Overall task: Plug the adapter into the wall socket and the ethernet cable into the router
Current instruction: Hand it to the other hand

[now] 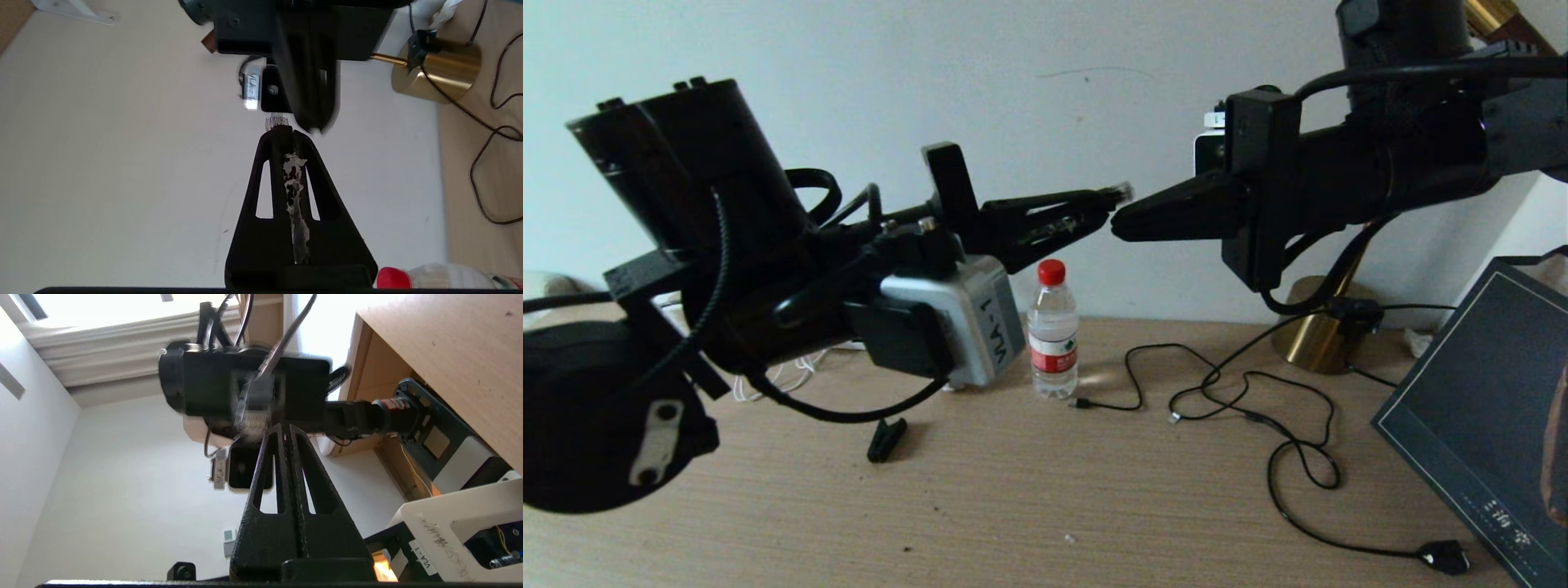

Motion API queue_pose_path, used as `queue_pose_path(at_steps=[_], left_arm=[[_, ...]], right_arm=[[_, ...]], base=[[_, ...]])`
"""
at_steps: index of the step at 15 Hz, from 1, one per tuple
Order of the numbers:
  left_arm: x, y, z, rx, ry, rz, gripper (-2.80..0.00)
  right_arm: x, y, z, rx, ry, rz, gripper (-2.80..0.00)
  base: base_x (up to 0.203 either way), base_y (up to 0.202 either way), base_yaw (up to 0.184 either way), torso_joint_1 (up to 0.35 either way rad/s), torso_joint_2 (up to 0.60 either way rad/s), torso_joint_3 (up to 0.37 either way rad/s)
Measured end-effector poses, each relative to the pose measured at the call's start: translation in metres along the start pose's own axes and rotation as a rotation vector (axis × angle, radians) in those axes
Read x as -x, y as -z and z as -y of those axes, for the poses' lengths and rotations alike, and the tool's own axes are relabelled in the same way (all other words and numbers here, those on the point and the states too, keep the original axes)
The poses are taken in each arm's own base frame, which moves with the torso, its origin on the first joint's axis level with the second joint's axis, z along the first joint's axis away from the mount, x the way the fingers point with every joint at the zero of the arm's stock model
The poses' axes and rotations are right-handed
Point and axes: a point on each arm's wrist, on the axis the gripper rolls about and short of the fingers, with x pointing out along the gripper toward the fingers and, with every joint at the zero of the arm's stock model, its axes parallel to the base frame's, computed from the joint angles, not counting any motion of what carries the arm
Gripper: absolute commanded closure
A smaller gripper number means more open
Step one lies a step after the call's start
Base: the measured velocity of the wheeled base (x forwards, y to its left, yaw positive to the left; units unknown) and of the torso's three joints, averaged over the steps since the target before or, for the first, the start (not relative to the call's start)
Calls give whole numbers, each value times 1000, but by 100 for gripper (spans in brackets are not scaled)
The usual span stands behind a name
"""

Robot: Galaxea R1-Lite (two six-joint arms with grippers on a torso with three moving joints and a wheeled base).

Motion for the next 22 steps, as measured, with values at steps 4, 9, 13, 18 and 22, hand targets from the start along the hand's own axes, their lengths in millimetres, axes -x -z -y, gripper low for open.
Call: queue_pose_path(at_steps=[4, 9, 13, 18, 22], left_arm=[[0, -1, -1, -1, -3, 2, 0], [1, -1, 2, 2, 3, 0, 0], [1, 0, 5, 9, 15, -3, 0], [0, 0, 5, 8, 13, -2, 0], [0, 0, 5, 10, 11, -14, 0]], right_arm=[[0, 0, 1, -9, 2, 0, 0], [0, 0, 2, -27, 6, 2, -280], [0, 1, -1, -27, -1, -2, -280], [1, 2, -2, -26, -2, 1, -280], [-1, 5, -4, -20, -4, -8, 0]], base=[[0, 0, 0, 0, 0, 0], [0, 0, 0, 0, 0, 0], [0, 0, 0, 0, 0, 0], [0, 0, 0, 0, 0, 0], [0, 0, 0, 0, 0, 0]])
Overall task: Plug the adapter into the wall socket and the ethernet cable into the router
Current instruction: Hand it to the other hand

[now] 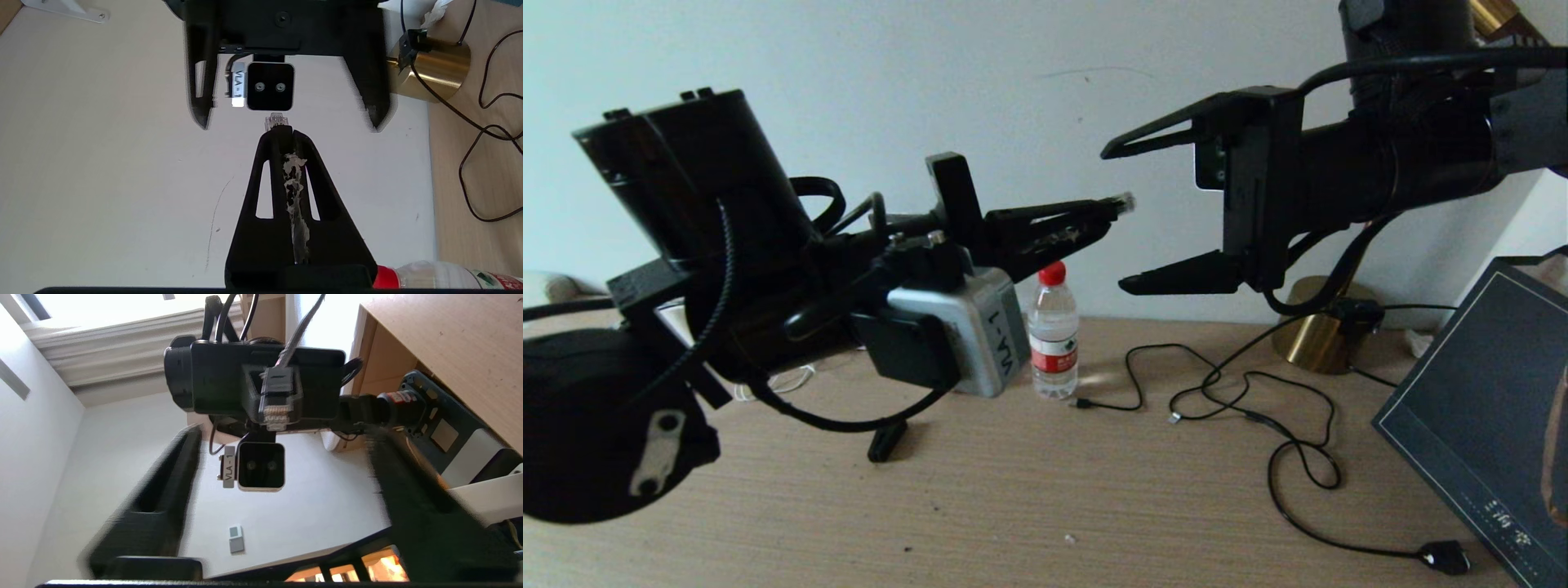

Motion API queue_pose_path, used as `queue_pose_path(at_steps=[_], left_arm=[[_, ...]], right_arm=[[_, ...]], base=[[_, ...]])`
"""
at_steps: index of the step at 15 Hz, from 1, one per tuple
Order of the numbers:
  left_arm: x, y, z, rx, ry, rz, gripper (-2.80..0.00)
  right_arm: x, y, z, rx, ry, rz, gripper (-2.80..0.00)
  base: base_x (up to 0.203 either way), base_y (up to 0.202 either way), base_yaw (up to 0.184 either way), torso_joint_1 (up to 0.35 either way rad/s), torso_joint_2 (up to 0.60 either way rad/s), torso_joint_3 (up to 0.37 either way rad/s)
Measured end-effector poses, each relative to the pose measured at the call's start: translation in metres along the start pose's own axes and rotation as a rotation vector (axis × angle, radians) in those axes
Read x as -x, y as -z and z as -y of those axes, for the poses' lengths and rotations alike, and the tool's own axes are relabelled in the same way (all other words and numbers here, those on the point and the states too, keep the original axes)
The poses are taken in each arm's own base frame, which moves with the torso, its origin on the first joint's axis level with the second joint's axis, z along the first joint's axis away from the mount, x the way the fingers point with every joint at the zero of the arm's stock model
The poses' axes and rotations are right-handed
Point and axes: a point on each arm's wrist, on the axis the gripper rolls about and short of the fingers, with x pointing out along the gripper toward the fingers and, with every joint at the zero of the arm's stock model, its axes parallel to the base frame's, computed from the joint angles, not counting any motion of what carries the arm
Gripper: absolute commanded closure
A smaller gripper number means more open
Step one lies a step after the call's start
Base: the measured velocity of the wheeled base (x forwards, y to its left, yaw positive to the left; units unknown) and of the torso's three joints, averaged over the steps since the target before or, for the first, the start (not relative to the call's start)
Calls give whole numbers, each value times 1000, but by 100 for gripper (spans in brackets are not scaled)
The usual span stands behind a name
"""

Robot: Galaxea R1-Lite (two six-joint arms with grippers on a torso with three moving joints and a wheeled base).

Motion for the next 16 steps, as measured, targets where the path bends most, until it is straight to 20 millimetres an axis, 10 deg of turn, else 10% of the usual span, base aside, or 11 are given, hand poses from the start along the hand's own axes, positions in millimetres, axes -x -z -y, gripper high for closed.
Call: queue_pose_path(at_steps=[14, 15, 16], left_arm=[[0, -3, 1, 3, 2, 6, 0], [0, -3, 1, 3, 2, 6, 0], [0, -3, 1, 3, 2, 6, 0]], right_arm=[[0, 1, -1, 3, -1, 0, 0], [0, 1, -1, 5, -1, 0, -280], [0, 1, -1, 8, -1, -2, -280]], base=[[0, 0, 0, 0, 0, 0], [0, 0, 0, 0, 0, 0], [0, 0, 0, 0, 0, 0]])
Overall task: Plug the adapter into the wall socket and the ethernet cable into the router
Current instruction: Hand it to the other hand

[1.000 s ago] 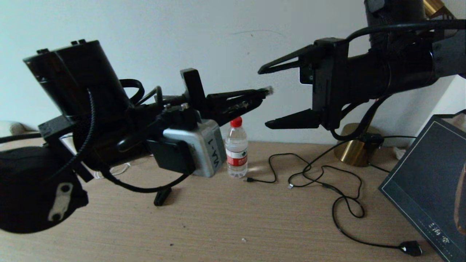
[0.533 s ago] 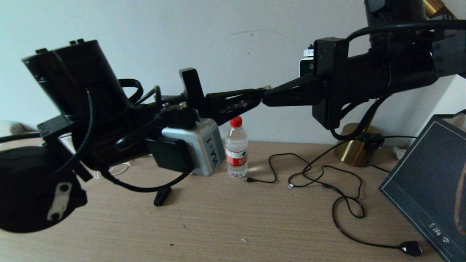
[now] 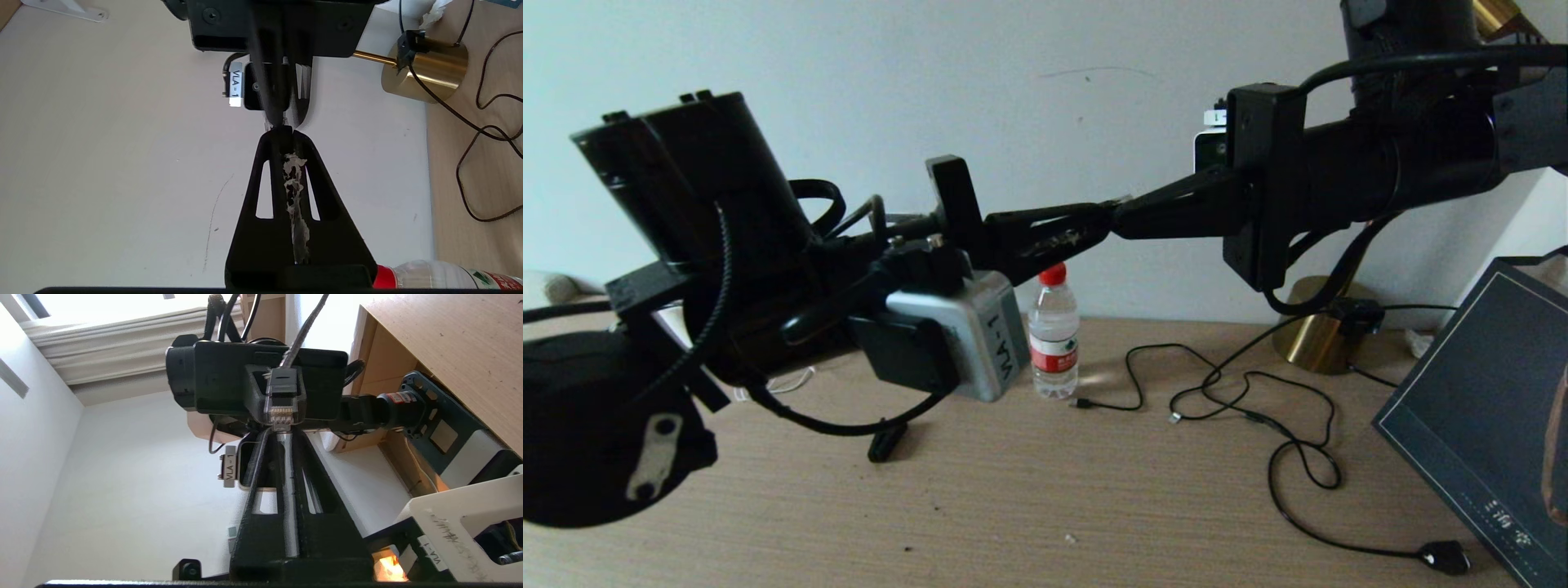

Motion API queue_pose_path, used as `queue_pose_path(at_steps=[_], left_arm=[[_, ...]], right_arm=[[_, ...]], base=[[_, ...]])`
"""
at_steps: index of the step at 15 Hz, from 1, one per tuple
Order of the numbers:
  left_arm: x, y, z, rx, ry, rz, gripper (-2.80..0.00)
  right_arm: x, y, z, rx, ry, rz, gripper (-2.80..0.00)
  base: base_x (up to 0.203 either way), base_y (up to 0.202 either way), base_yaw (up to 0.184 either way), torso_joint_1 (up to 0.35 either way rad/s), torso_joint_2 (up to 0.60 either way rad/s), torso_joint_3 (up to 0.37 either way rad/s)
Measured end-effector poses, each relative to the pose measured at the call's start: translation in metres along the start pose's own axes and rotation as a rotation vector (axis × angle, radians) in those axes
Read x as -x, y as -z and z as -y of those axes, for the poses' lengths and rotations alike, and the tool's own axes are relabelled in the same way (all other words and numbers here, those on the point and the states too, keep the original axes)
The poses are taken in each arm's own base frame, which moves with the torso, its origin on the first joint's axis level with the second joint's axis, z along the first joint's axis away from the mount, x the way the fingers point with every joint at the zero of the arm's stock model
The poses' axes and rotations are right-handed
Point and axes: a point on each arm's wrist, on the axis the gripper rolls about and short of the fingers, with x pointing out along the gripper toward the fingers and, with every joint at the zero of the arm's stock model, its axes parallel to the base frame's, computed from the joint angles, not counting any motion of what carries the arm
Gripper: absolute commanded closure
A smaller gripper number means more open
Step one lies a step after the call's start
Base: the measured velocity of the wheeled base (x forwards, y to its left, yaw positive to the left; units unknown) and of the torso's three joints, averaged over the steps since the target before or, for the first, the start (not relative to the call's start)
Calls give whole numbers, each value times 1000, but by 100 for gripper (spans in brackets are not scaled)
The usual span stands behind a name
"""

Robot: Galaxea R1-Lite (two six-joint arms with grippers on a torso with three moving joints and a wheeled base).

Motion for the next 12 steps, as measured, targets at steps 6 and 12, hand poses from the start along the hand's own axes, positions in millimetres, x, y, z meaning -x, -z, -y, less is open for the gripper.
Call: queue_pose_path(at_steps=[6, 12], left_arm=[[-1, 1, 0, 12, -11, -4, 0], [-2, 3, 2, 19, -9, -15, 0]], right_arm=[[0, 0, 1, -9, 2, 0, -280], [0, 3, -1, -7, 1, -3, -280]], base=[[0, 0, 0, 0, 0, 0], [0, 0, 0, 0, 0, 0]])
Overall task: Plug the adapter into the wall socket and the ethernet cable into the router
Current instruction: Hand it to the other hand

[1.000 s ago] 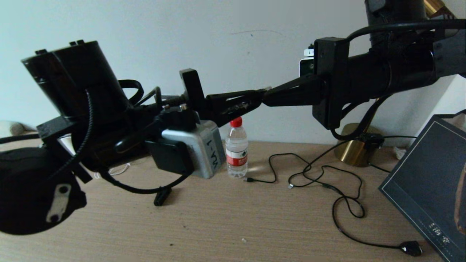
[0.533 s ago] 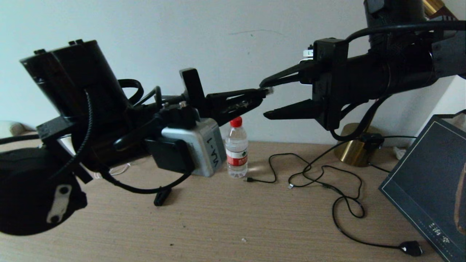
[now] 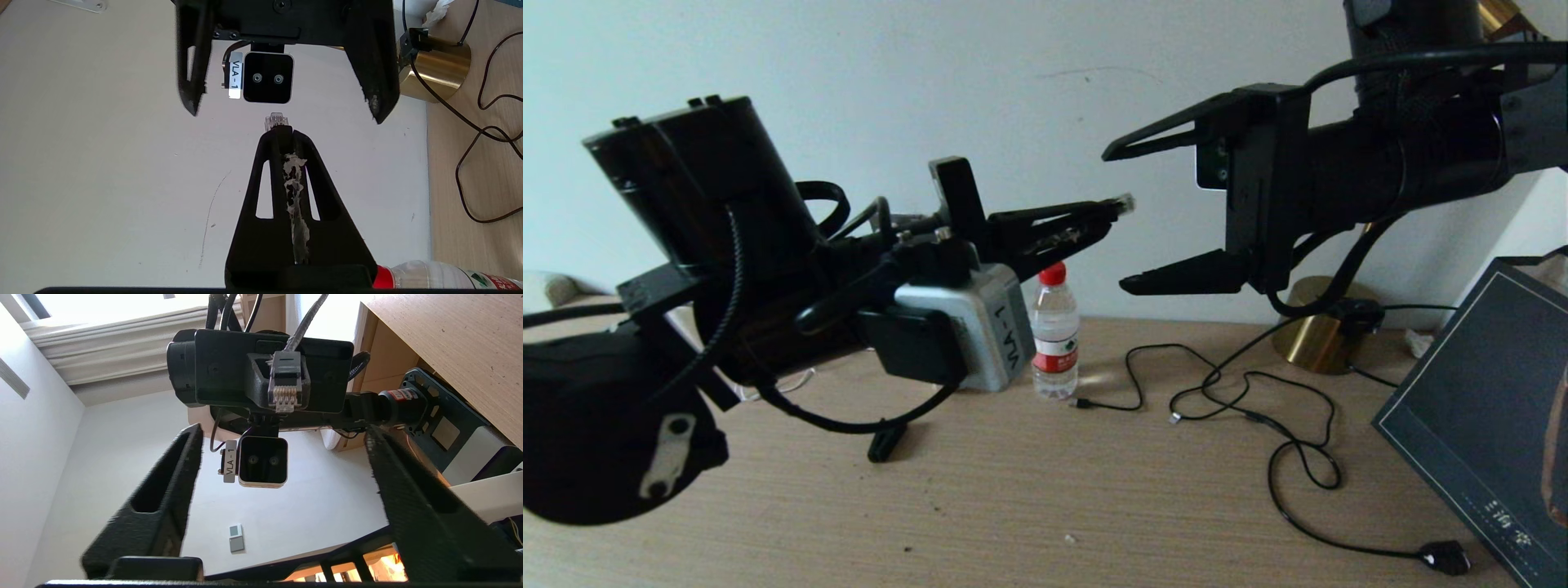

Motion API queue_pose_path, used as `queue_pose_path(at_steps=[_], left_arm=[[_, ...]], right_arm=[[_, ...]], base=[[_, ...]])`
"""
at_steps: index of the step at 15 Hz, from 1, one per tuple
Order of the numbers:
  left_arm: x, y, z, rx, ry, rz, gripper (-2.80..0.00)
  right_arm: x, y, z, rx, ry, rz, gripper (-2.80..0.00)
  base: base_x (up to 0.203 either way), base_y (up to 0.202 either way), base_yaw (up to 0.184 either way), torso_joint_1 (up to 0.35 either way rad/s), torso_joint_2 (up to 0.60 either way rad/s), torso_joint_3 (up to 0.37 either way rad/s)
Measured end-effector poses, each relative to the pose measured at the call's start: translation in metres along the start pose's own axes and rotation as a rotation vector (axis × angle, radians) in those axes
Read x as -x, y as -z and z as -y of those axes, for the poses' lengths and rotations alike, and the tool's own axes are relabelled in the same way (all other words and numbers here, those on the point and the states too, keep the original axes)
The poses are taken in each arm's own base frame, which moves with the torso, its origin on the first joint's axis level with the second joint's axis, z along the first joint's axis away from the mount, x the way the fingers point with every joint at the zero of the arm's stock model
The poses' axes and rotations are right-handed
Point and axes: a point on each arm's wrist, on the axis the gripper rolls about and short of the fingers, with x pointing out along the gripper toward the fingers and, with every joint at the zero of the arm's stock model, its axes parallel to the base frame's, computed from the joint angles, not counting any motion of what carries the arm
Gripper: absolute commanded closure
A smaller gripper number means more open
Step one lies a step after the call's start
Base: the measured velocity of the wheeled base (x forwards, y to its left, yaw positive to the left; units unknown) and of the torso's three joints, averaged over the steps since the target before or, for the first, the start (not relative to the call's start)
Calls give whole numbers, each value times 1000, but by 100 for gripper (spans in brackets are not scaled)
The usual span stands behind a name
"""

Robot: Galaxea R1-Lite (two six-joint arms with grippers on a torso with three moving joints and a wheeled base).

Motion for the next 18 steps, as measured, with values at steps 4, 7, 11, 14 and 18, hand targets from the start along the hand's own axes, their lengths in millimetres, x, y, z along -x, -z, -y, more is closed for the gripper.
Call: queue_pose_path(at_steps=[4, 7, 11, 14, 18], left_arm=[[-1, 0, 0, 1, 1, 1, 0], [-1, 0, 1, 2, 2, 1, 0], [-1, 0, 0, 1, 1, 1, 0], [-1, 0, 0, 2, 1, 1, 0], [-1, 0, 0, 5, 1, -1, 0]], right_arm=[[0, 1, -1, 2, -1, 0, 0], [0, 1, -1, 3, -1, 0, 0], [0, 1, -1, 2, -1, 0, 0], [0, 1, -1, 1, -1, -2, 0], [-3, 2, -1, 3, 0, -10, 0]], base=[[0, 0, 0, 0, 0, 0], [0, 0, 0, 0, 0, 0], [0, 0, 0, 0, 0, 0], [0, 0, 0, 0, 0, 0], [0, 0, 0, 0, 0, 0]])
